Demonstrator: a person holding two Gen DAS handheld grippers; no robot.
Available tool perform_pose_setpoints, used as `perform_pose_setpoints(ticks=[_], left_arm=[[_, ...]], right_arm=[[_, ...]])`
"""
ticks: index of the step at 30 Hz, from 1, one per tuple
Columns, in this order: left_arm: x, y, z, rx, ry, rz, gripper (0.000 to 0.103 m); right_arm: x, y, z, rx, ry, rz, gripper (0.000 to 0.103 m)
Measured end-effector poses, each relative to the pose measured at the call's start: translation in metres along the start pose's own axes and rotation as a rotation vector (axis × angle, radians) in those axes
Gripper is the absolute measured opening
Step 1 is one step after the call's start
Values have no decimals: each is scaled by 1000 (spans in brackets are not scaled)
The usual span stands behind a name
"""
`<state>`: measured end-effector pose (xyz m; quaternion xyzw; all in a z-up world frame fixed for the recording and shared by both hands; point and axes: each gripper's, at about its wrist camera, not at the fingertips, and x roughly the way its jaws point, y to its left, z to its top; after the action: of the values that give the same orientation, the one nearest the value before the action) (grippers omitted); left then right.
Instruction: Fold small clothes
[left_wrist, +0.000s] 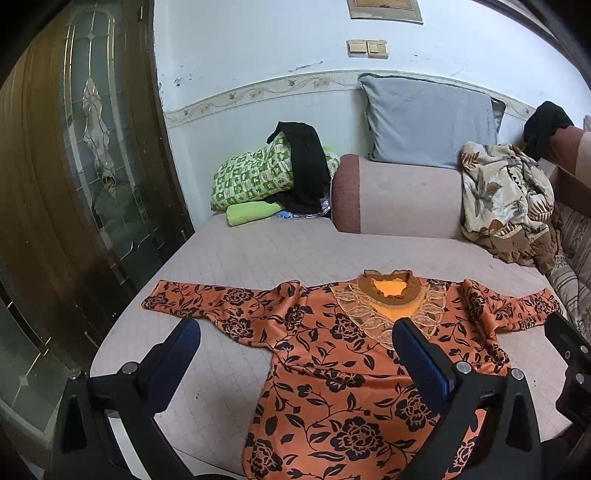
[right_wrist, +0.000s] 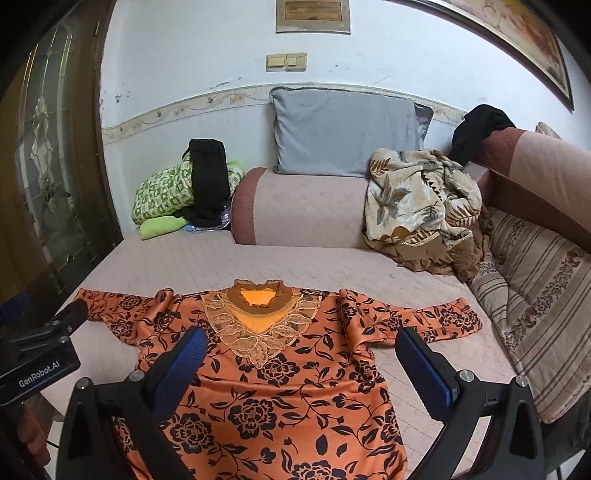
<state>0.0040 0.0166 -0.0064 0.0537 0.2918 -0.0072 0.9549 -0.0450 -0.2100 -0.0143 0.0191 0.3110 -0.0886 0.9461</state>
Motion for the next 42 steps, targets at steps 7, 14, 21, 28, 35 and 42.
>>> perform_pose_setpoints(ticks=[7, 14, 21, 28, 35, 42], left_arm=[[-8, -7, 6, -1, -4, 15, 103], [-18, -8, 5, -8, -22, 14, 103], [-26, -12, 2, -8, -37, 9, 103], [-30, -19, 1, 4, -50, 10, 103], [-25, -25, 2, 22, -48, 8, 103], [-17, -24, 1, 18, -36, 9, 103]], right_arm=[[-8, 5, 1, -22, -12, -10, 103], [-19, 7, 3, -36, -29, -23, 103], [-28, 7, 4, -41, -45, -29, 103], [-30, 8, 3, -50, -52, -35, 103], [-27, 6, 2, -47, -47, -36, 103], [-17, 3, 5, -37, -35, -37, 103]])
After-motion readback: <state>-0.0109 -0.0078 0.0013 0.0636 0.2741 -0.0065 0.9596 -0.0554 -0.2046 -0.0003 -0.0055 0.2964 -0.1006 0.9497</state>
